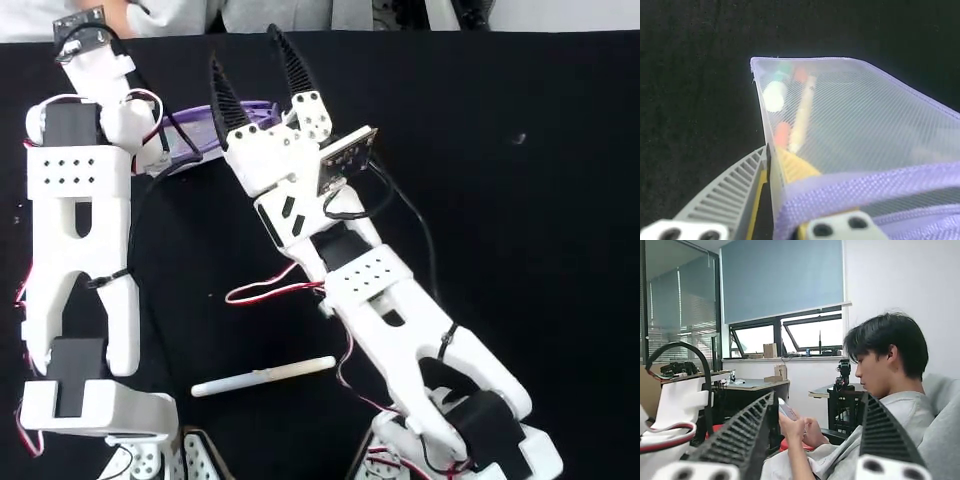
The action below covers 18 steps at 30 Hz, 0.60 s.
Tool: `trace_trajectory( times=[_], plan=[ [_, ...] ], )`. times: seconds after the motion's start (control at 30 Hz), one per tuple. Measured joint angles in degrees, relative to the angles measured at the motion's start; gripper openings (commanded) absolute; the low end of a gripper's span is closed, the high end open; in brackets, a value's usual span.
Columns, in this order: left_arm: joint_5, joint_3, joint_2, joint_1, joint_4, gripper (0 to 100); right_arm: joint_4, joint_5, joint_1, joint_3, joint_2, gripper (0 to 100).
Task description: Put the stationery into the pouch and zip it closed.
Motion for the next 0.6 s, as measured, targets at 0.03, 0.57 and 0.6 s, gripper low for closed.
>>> trace_trajectory(
  times=[0.03, 0.57, 0.6],
  plan=[
    [0.00, 0.00, 0.00, -0.09, 0.00, 3, 0.00, 0.00, 0.09, 0.09, -0.70, 23.6],
    [-0.70, 0.18, 0.26, -14.51, -1.32, 3, 62.77, 19.52, -3.78, 5.54, -46.07, 23.7],
    [-0.70, 0.35, 0.26, -15.21, -1.67, 3, 66.55, 21.71, -5.45, 5.54, -48.00, 23.7]
  ],
)
